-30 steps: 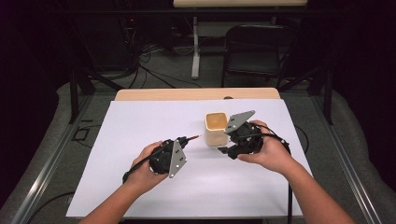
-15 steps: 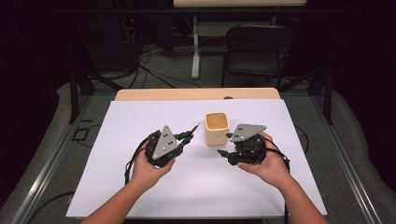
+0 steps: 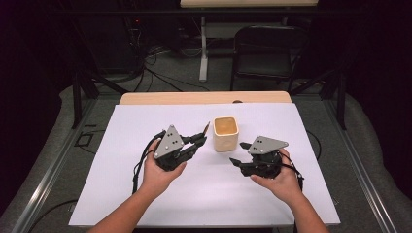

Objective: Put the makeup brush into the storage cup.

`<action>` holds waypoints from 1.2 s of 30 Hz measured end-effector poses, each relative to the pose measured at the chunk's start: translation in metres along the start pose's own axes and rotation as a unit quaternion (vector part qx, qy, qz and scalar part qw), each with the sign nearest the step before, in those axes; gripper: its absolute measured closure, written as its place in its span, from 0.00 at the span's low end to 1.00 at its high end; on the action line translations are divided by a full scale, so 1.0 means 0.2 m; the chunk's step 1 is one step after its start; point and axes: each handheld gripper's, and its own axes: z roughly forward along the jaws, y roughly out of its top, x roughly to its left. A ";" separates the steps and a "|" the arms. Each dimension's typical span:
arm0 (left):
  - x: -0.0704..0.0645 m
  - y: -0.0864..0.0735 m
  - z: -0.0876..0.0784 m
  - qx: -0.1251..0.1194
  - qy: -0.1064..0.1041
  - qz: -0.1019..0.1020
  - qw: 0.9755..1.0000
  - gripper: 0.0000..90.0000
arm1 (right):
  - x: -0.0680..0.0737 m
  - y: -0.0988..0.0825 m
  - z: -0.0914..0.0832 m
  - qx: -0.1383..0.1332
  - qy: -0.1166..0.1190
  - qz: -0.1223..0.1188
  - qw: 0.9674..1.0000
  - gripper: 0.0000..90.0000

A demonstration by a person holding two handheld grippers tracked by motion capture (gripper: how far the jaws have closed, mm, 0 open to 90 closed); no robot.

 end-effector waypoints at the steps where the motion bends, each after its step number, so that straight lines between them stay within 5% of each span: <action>1: 0.01 0.00 0.00 -0.004 -0.004 -0.008 1.000 0.92 | 0.00 -0.01 0.00 -0.005 0.001 0.002 1.000 0.44; 7: 0.05 0.00 0.04 -0.029 -0.019 -0.059 0.998 0.92 | 0.02 -0.06 0.00 -0.027 0.001 0.014 1.000 0.44; 17: 0.11 -0.01 0.09 -0.069 -0.027 -0.107 0.992 0.92 | 0.03 -0.10 -0.01 -0.049 0.000 0.022 0.999 0.45; 25: 0.11 -0.01 0.14 -0.075 -0.023 -0.106 0.991 0.92 | 0.04 -0.12 0.01 -0.050 -0.002 0.026 0.998 0.44; 36: 0.06 0.01 0.18 -0.080 -0.047 -0.110 0.990 0.92 | 0.05 -0.11 0.04 -0.071 0.005 0.052 0.996 0.48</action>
